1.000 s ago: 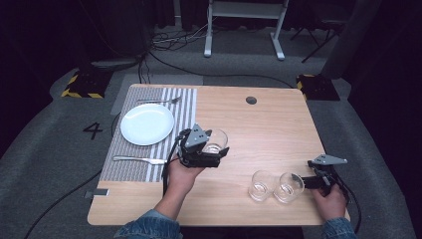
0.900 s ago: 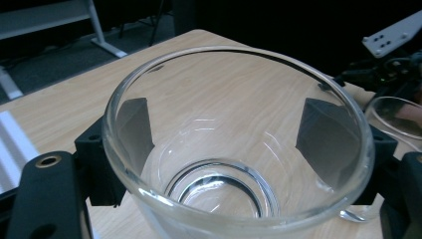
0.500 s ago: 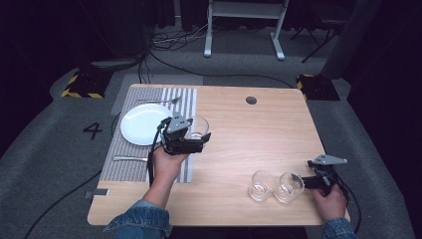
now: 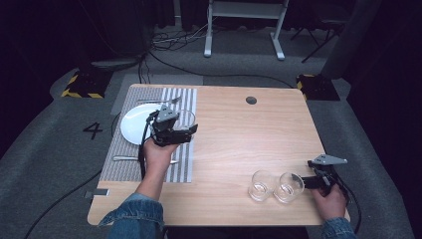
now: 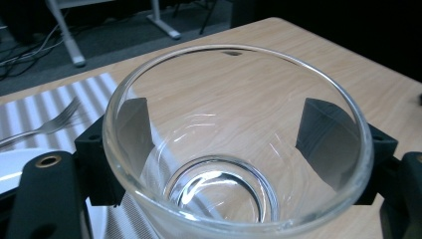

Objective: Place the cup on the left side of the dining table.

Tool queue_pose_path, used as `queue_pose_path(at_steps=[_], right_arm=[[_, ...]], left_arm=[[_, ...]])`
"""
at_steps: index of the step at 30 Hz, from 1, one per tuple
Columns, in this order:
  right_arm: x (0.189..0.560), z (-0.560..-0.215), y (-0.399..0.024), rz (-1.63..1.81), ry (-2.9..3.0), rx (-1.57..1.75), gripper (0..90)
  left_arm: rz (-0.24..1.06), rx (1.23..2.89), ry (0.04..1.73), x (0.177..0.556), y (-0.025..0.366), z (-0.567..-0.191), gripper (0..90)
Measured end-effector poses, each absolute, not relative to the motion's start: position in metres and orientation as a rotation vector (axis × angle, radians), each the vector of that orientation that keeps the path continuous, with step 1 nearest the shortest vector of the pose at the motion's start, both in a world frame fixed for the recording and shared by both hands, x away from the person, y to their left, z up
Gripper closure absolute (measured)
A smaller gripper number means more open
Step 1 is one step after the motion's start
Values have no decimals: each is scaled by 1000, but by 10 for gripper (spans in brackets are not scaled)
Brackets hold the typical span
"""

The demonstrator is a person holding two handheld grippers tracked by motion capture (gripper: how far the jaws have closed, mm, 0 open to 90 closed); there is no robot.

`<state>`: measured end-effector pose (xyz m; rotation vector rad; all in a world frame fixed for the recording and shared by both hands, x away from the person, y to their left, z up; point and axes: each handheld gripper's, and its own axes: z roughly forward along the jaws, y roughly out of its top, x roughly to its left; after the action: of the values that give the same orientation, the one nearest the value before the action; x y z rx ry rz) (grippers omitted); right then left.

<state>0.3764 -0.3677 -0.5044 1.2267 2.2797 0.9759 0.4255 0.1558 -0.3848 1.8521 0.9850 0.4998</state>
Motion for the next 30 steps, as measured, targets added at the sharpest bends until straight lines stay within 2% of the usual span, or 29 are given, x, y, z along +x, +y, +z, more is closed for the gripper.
queue_pose_path(at_steps=[9,30], right_arm=[[376,-504,-368,976,2280,1226,79],[376,-504,-368,976,2280,1226,79]], left_arm=[[477,1886,1147,445,171,-406,195],[459,2048,1240,454,171,-443,195]])
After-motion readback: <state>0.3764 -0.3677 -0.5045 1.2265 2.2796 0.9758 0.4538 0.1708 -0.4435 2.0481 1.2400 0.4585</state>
